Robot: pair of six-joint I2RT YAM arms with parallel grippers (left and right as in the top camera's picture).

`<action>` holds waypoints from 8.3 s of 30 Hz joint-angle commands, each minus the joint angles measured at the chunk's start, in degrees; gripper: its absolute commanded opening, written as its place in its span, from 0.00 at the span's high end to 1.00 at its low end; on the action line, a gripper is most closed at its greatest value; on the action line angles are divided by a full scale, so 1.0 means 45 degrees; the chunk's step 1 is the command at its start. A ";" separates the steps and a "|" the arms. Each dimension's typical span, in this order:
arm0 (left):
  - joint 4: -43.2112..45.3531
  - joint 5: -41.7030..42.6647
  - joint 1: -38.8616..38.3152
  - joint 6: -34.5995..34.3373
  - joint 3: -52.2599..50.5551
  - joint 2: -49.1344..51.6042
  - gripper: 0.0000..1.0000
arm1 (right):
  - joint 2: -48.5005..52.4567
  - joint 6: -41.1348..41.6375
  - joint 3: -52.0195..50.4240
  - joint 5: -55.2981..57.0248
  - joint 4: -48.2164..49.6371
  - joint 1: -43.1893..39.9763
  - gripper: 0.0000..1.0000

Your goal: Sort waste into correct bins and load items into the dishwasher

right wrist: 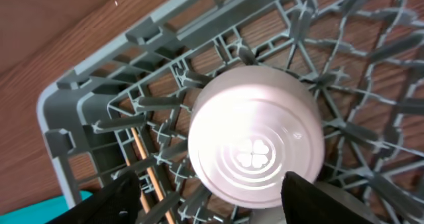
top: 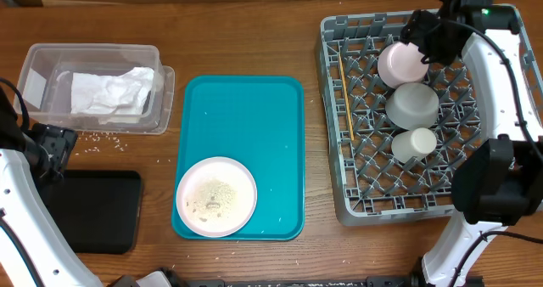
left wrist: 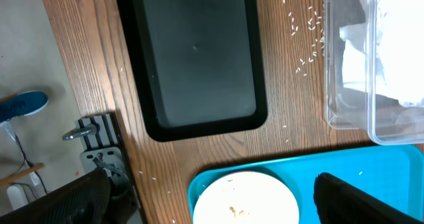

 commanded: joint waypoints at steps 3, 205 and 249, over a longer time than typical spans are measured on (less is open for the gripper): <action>0.0015 -0.0039 -0.0024 -0.0180 0.0155 0.0019 0.00 | 0.0199 0.0019 -0.1219 -0.0316 0.1005 0.0155 0.33; -0.0180 -0.1423 -1.0321 -0.1054 -0.1234 0.5989 0.96 | -0.4391 0.0155 -0.1549 -0.1443 -0.5829 -0.0758 0.00; 0.0321 1.3542 0.6120 1.0802 -0.1239 0.5416 0.96 | -0.4391 0.0160 -0.1549 -0.1438 -0.5829 -0.0758 0.00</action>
